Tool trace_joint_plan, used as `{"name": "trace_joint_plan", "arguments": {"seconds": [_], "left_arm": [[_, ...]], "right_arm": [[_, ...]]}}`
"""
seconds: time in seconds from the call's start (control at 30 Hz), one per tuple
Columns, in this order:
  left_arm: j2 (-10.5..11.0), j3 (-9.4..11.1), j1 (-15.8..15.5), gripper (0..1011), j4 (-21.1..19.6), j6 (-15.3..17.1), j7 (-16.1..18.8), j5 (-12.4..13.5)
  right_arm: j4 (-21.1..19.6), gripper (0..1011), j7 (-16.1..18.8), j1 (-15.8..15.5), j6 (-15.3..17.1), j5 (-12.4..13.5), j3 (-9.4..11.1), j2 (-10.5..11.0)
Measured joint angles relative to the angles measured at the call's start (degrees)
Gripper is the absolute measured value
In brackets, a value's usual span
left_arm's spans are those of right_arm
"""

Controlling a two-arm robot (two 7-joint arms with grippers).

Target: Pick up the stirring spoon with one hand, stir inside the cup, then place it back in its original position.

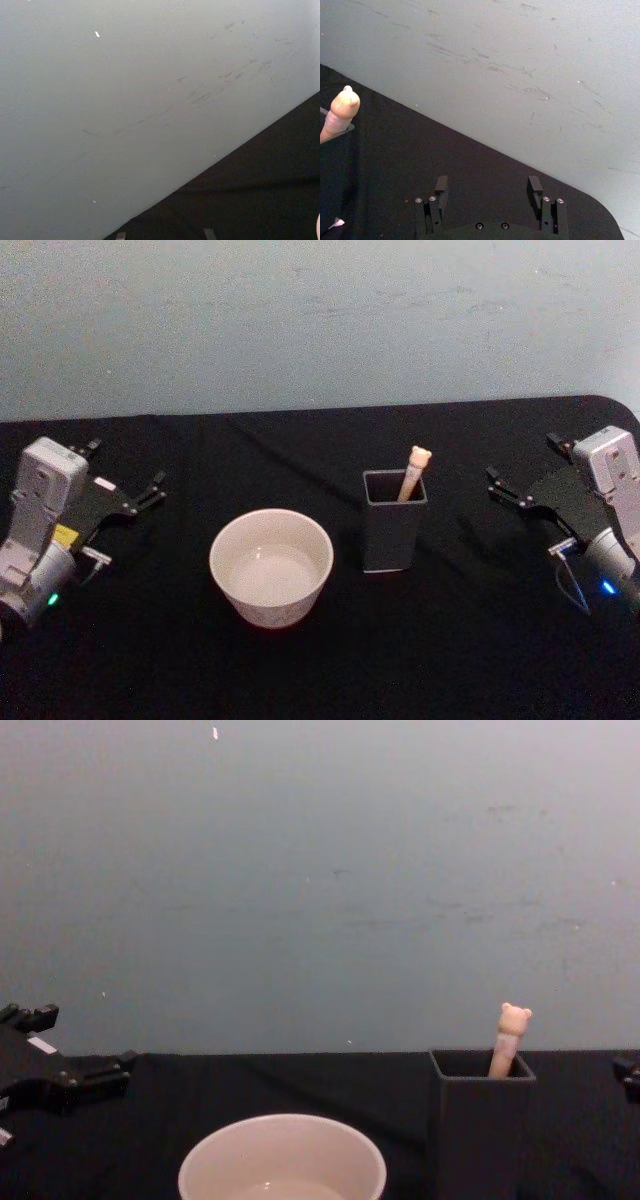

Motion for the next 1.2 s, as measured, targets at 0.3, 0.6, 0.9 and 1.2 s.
{"name": "trace_joint_plan", "arguments": {"seconds": [0.3,0.6,0.9,1.2], "left_arm": [[0.0,0.0,0.0,1001,0.0,0.0,0.0,0.0],[0.0,0.0,0.0,1001,0.0,0.0,0.0,0.0],[0.0,0.0,0.0,1001,0.0,0.0,0.0,0.0],[0.0,0.0,0.0,1001,0.0,0.0,0.0,0.0]], "right_arm": [[0.0,1002,0.0,0.0,0.0,0.0,0.0,0.0],[0.0,1002,0.0,0.0,0.0,0.0,0.0,0.0],[0.0,1002,0.0,0.0,0.0,0.0,0.0,0.0],[0.0,1002,0.0,0.0,0.0,0.0,0.0,0.0]]}}
